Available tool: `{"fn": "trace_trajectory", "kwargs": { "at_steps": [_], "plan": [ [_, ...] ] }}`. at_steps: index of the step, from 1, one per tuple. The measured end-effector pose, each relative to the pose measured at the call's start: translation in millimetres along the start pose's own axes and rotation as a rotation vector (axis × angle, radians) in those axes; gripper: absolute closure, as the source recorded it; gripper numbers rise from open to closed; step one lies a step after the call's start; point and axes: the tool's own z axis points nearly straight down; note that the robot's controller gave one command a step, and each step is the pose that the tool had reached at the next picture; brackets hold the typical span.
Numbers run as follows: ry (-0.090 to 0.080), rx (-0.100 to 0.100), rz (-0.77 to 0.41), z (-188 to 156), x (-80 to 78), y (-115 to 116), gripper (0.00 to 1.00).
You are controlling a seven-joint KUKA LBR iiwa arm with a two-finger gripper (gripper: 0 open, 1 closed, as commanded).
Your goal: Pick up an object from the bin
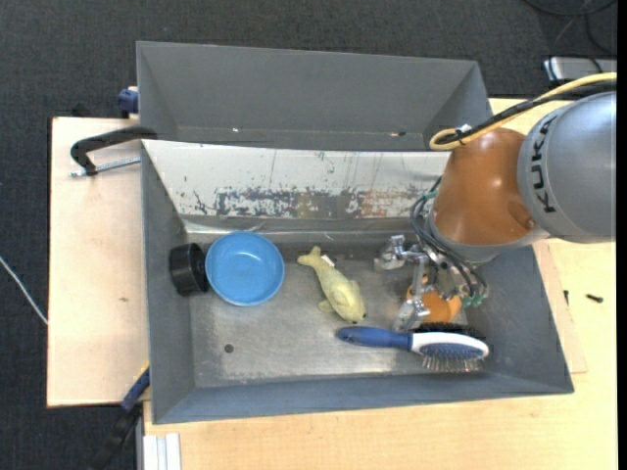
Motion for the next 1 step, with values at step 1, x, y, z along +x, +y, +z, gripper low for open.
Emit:
{"fn": "trace_trajectory", "kwargs": {
  "at_steps": [1],
  "plan": [
    [-0.004, -0.001, 0.363, -1.0, 0.4, 69.8, 0.0]
  ]
}}
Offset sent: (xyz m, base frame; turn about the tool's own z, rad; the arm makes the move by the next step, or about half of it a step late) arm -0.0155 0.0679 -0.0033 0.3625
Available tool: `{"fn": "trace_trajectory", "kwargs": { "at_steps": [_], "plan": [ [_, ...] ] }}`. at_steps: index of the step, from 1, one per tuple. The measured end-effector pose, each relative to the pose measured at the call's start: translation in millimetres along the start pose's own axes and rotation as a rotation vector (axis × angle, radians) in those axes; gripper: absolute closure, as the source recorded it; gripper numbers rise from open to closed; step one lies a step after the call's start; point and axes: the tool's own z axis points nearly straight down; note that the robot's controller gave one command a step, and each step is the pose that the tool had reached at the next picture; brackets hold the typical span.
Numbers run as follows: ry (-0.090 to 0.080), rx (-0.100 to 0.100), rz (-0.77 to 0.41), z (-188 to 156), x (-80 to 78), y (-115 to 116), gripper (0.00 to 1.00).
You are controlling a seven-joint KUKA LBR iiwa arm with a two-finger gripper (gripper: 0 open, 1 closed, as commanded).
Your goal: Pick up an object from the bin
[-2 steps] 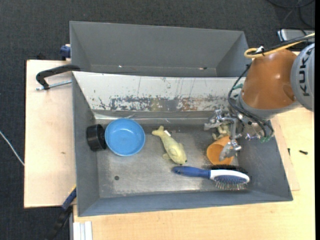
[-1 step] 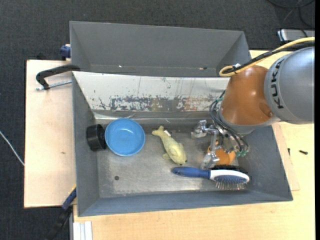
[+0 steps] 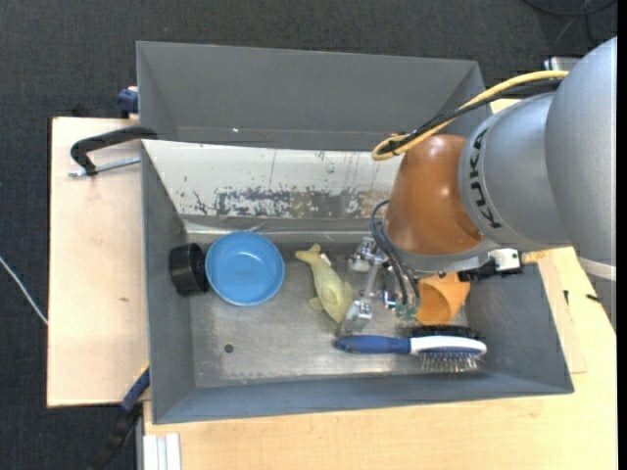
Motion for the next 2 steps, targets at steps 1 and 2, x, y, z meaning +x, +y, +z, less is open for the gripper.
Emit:
{"fn": "trace_trajectory", "kwargs": {
  "at_steps": [1, 2],
  "plan": [
    [0.019, 0.0, -0.005, -2.7, 2.9, 0.8, 1.0],
    [0.003, 0.0, -0.006, -23.5, 1.1, 2.1, 1.0]
  ]
}}
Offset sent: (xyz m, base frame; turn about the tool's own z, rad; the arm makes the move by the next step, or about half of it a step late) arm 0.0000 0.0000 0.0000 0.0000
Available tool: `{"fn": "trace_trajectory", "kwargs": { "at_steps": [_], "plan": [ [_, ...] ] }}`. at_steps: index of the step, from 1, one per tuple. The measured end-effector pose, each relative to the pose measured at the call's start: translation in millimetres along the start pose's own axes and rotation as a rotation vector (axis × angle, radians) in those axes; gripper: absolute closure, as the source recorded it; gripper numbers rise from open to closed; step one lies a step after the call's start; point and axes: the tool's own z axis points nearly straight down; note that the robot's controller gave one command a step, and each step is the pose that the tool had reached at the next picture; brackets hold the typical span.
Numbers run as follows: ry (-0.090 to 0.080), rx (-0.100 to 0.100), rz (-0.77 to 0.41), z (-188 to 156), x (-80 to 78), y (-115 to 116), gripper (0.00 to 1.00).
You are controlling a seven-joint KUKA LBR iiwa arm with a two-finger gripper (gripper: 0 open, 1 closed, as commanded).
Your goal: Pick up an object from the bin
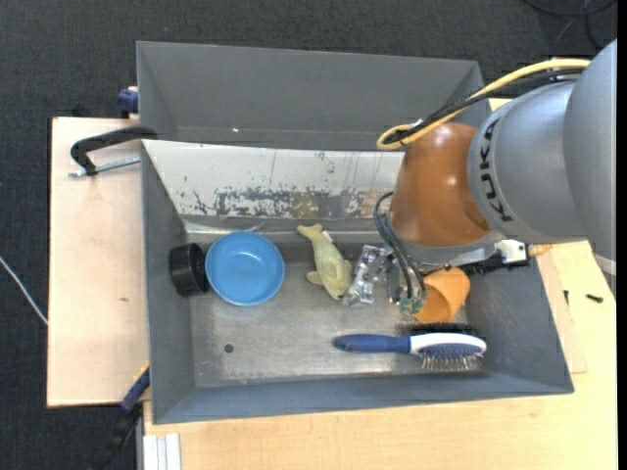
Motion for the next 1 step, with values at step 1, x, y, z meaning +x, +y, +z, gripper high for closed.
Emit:
{"fn": "trace_trajectory", "kwargs": {
  "at_steps": [1],
  "plan": [
    [-0.004, -0.001, -0.001, -54.0, -2.8, 1.4, 1.0]
  ]
}}
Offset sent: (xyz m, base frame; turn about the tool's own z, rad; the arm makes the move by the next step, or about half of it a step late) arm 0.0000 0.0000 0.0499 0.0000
